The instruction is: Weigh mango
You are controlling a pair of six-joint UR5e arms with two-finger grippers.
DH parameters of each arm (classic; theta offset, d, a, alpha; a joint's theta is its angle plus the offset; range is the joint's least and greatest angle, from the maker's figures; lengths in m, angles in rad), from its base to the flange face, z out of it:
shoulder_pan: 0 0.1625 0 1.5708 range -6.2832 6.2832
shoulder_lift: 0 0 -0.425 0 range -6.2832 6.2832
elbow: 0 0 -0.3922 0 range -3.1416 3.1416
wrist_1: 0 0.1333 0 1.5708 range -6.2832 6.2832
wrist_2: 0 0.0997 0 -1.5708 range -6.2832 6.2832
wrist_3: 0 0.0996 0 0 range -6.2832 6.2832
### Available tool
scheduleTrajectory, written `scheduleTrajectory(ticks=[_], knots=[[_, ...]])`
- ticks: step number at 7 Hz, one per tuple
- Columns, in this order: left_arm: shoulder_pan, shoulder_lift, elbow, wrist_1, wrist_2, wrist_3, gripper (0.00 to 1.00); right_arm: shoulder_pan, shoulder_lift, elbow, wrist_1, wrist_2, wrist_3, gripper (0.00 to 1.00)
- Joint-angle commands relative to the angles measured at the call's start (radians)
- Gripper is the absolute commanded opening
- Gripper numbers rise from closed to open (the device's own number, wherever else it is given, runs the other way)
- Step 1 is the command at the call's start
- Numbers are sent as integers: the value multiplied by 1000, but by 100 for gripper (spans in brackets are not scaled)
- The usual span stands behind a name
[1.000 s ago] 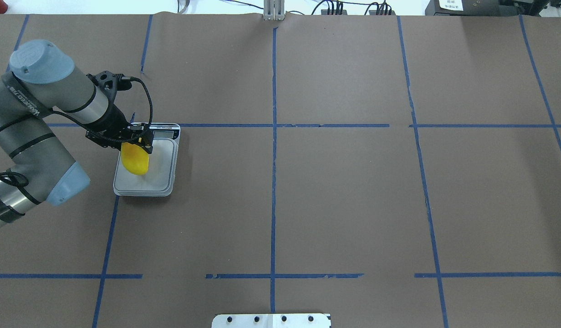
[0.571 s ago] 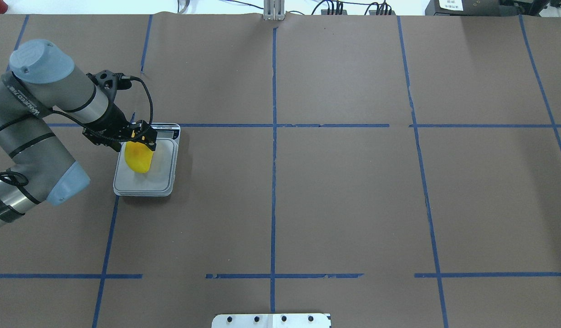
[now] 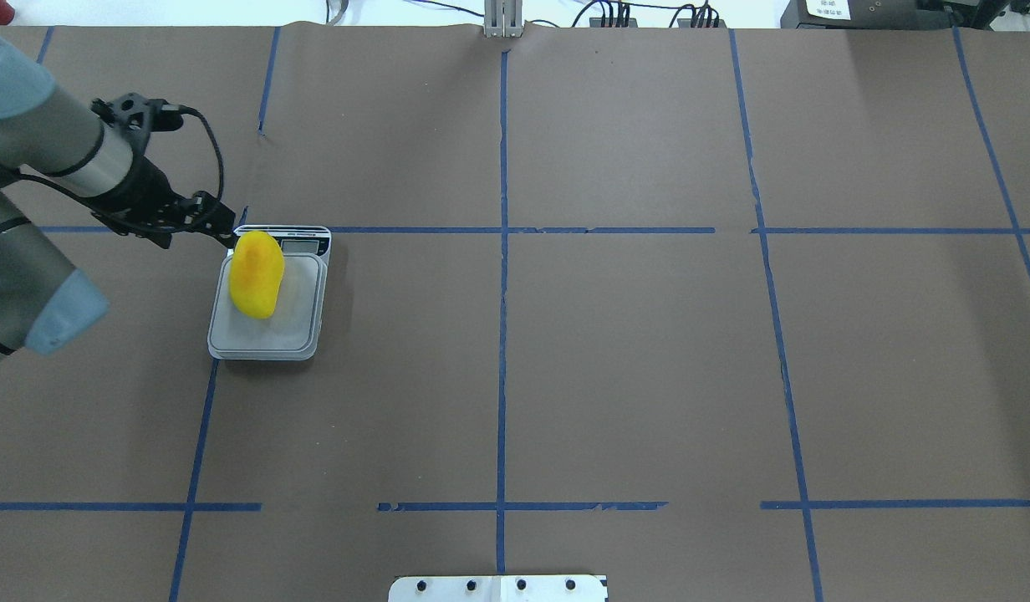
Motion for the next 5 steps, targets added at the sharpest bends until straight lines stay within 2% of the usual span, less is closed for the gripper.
scheduleTrajectory(ticks=[1,3,5], knots=[[-196,165,7,24,-3,282,100,0,1,0,0,0,0,100],[-392,178,38,255,0,624,100,0,1,0,0,0,0,100],[-479,180,38,348,-3,681,100,0,0,0,0,0,0,100]])
